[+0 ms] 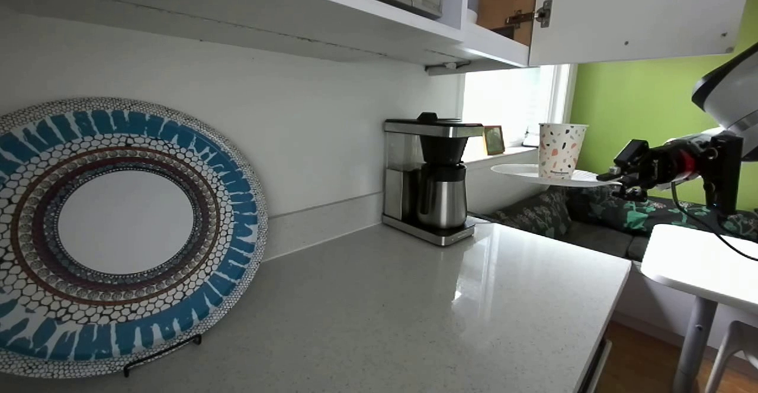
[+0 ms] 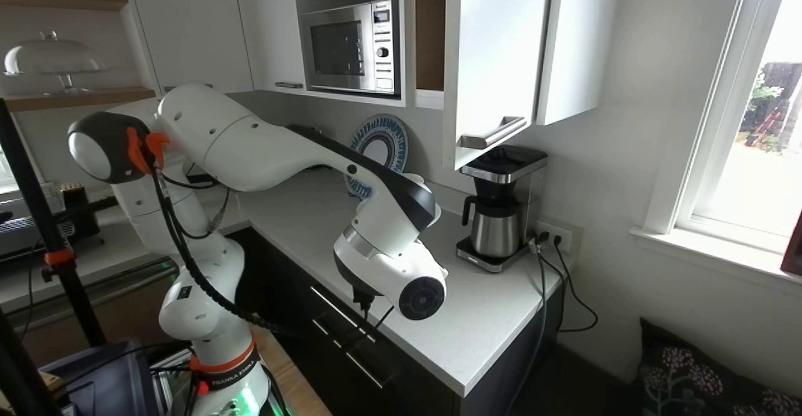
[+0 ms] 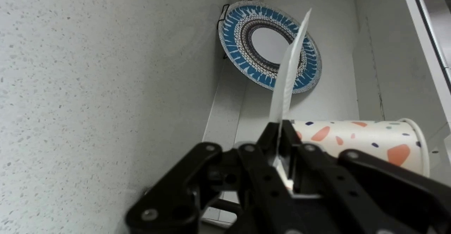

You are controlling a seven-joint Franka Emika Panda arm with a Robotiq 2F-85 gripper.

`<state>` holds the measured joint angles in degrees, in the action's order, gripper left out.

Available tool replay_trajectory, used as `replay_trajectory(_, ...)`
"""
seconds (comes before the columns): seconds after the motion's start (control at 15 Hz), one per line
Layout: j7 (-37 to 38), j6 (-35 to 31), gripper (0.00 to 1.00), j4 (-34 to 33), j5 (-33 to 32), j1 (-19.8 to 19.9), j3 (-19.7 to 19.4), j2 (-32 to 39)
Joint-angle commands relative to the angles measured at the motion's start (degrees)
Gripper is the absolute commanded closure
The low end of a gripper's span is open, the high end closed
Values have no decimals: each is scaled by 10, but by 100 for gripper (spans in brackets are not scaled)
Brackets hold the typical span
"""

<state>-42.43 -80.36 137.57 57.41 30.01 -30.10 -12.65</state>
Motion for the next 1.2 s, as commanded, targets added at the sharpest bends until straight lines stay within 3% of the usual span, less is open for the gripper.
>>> replay_trajectory(0.0,30,-33,98,33,12,8,5,-55)
replay_trajectory(0.93,92,-53,98,65,10,34,8,-160)
replay_trajectory(1.07,75,-36,98,43,5,26,2,-135)
replay_trajectory(1.13,75,-36,94,43,5,27,2,-138)
